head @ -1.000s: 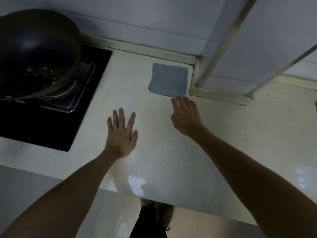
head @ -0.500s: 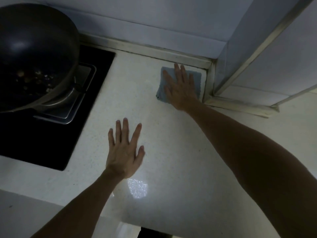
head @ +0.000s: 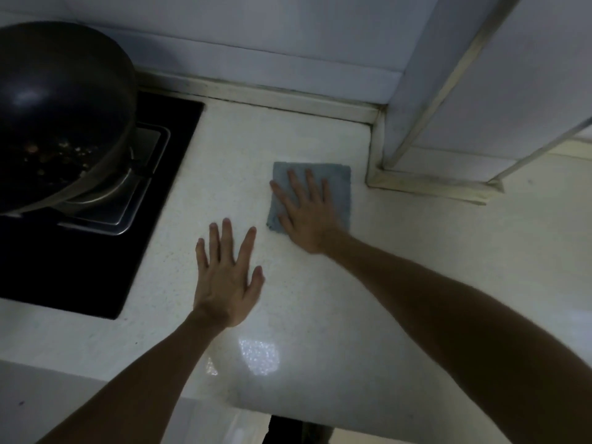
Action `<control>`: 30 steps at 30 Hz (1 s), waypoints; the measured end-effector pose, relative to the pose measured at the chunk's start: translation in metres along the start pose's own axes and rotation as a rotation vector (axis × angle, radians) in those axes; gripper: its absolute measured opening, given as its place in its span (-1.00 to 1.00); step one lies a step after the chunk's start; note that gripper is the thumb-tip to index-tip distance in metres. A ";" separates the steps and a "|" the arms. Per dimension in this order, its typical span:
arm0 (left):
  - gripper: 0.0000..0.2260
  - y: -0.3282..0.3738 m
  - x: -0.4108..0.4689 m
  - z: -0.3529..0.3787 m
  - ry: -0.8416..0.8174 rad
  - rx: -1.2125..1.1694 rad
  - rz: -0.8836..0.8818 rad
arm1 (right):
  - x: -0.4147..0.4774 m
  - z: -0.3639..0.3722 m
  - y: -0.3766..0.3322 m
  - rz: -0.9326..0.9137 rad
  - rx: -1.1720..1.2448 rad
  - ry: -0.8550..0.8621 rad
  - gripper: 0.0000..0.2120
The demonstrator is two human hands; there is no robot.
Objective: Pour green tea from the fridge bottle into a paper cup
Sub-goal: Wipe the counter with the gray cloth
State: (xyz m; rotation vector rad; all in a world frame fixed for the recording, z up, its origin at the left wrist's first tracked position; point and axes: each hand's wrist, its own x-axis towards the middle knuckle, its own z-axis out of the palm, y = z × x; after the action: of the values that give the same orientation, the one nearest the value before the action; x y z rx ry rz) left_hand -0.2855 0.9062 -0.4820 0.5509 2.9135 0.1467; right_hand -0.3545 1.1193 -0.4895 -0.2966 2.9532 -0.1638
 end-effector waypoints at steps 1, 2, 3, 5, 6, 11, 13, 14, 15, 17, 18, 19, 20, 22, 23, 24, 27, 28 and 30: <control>-0.35 0.001 0.000 0.000 0.006 -0.003 0.002 | -0.017 0.002 -0.007 0.007 0.018 0.002 -0.40; -0.35 0.002 -0.001 0.000 0.009 -0.003 0.000 | -0.036 0.003 -0.012 0.017 0.036 0.006 -0.39; -0.35 0.003 -0.001 0.000 0.011 0.004 -0.004 | -0.056 0.004 -0.018 0.029 0.059 0.019 -0.39; -0.34 0.004 -0.001 0.000 0.016 0.015 -0.010 | -0.094 0.008 -0.027 0.066 0.115 0.054 -0.39; -0.34 0.004 -0.002 0.000 0.018 0.013 -0.008 | -0.113 0.011 -0.029 0.087 0.133 0.067 -0.39; -0.33 0.005 -0.001 0.000 0.016 0.017 -0.011 | -0.192 0.025 -0.006 0.187 0.135 0.072 -0.38; -0.34 0.004 -0.001 -0.001 0.016 0.008 -0.009 | -0.214 0.025 0.017 0.240 0.150 0.069 -0.31; -0.34 0.004 -0.001 -0.001 0.017 0.003 -0.007 | -0.221 0.024 0.031 0.273 0.175 0.064 -0.28; -0.35 0.003 -0.001 -0.001 0.017 0.000 -0.006 | -0.223 0.021 0.046 0.311 0.198 0.055 -0.25; -0.35 0.003 -0.001 -0.001 0.016 0.000 -0.014 | -0.215 0.015 0.073 0.380 0.201 0.043 -0.21; -0.35 0.003 -0.001 -0.001 0.013 0.002 -0.019 | -0.205 0.012 0.082 0.403 0.191 0.042 -0.20; -0.35 0.004 -0.001 -0.001 0.010 0.003 -0.020 | -0.192 0.010 0.089 0.418 0.182 0.039 -0.19; -0.34 0.004 -0.001 -0.001 0.008 0.003 -0.020 | -0.178 0.007 0.091 0.420 0.176 0.033 -0.18; -0.34 0.003 -0.001 -0.001 0.012 -0.002 -0.019 | -0.148 0.001 0.084 0.382 0.160 0.021 -0.17; -0.34 0.003 -0.001 -0.002 0.012 -0.004 -0.017 | -0.134 -0.001 0.077 0.352 0.149 0.015 -0.17; -0.34 0.003 -0.001 -0.002 0.010 -0.003 -0.017 | -0.121 -0.002 0.067 0.323 0.138 0.008 -0.18; -0.34 0.003 -0.002 -0.002 0.009 0.011 -0.024 | -0.091 -0.001 0.028 0.246 0.110 0.008 -0.23; -0.34 0.003 -0.002 -0.002 0.007 0.018 -0.025 | -0.086 0.000 0.012 0.217 0.106 0.010 -0.24; -0.35 0.003 -0.002 -0.001 0.006 0.024 -0.026 | -0.084 0.003 -0.019 0.169 0.104 0.007 -0.25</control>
State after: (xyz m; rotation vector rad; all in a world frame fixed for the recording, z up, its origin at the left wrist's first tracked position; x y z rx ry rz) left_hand -0.2829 0.9082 -0.4806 0.5163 2.9311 0.1108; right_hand -0.2694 1.1177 -0.4765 -0.0325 2.9454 -0.2953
